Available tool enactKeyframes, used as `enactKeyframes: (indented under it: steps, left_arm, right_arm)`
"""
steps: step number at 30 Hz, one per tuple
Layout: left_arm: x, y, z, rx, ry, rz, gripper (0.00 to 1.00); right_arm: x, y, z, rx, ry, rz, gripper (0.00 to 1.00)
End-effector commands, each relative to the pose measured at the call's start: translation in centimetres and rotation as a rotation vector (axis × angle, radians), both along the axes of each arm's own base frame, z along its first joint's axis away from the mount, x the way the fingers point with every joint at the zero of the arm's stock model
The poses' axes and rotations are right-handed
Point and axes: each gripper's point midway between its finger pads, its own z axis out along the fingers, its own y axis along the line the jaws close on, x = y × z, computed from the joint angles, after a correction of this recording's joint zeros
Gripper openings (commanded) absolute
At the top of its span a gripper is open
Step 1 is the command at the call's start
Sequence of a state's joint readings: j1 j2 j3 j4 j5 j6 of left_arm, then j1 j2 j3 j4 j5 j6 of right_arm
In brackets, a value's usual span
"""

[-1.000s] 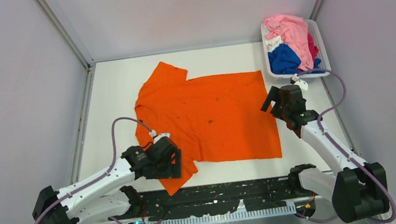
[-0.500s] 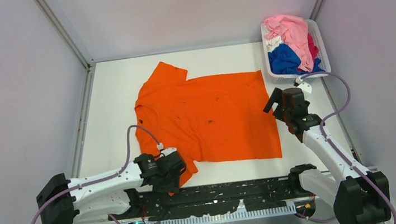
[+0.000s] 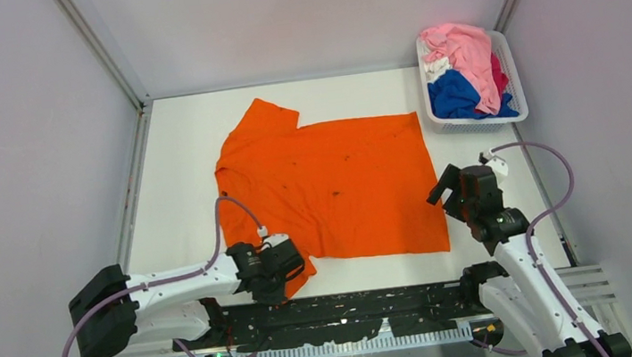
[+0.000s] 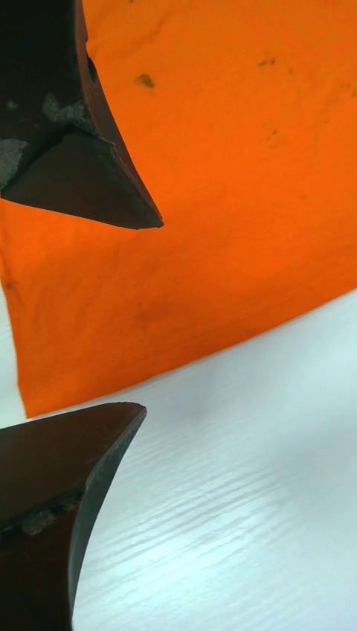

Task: Fold and stack the t-shirts
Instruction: Grab the side of the flattened tshirt closest away from the robot with both arms

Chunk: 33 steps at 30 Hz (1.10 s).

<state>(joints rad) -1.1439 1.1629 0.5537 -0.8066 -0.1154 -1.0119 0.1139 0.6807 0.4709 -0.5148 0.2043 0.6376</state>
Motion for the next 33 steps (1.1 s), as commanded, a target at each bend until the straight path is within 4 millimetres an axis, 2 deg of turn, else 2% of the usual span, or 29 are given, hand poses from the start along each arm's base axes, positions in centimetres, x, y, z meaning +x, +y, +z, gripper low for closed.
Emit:
enactKeyframes:
  steps: [1,4,6,8,13,20,23,25,27,29,31,33]
  left_arm:
    - [1.0,-1.2,0.9,-0.042,-0.047,-0.020,0.00]
    - [1.0,-1.2,1.7,-0.077,-0.065,-0.019,0.00]
    - [1.1,-1.2,2.1,-0.102,-0.084,-0.018,0.00]
    - [1.2,-1.3,2.5,-0.134,-0.101,-0.018,0.00]
    - [1.5,-1.9,3.4,-0.211,-0.141,-0.035,0.00]
    - [2.1,-1.5,3.7,-0.219,-0.188,-0.025,0.00]
    - [2.5,-1.9,3.9,-0.236,-0.206,-0.029,0.00]
    - [3.0,-2.5,4.4,-0.265,-0.228,-0.038,0.00]
    - [3.6,-3.2,5.0,-0.293,-0.246,-0.052,0.00]
    - [4.4,-3.5,5.8,-0.306,-0.261,-0.059,0.00]
    - [5.2,-3.8,6.6,-0.330,-0.279,-0.065,0.00]
    - [6.2,-4.3,7.7,-0.385,-0.302,-0.073,0.00]
  right_arm:
    - [-4.2,1.0,-2.8,0.080,0.211,-0.009,0.92]
    - [-6.9,1.6,-4.3,0.105,0.359,0.004,0.86]
    - [-8.1,1.5,-4.6,0.097,0.409,0.005,0.83]
    - [-8.8,1.9,-4.5,0.118,0.420,0.010,0.74]
    - [-9.6,2.8,-5.5,0.159,0.461,0.016,0.68]
    - [-9.0,3.8,-7.1,0.185,0.465,0.023,0.61]
    - [-9.3,3.8,-8.4,0.188,0.486,0.006,0.58]
    - [-8.4,3.5,-8.2,0.169,0.459,-0.002,0.50]
    - [-7.1,3.0,-7.4,0.137,0.411,-0.010,0.38]
    - [-6.0,2.8,-6.6,0.119,0.368,-0.004,0.17]
    - [-5.0,3.0,-5.8,0.116,0.327,0.016,0.08]
    - [-4.1,3.4,-5.0,0.119,0.299,0.047,0.06]
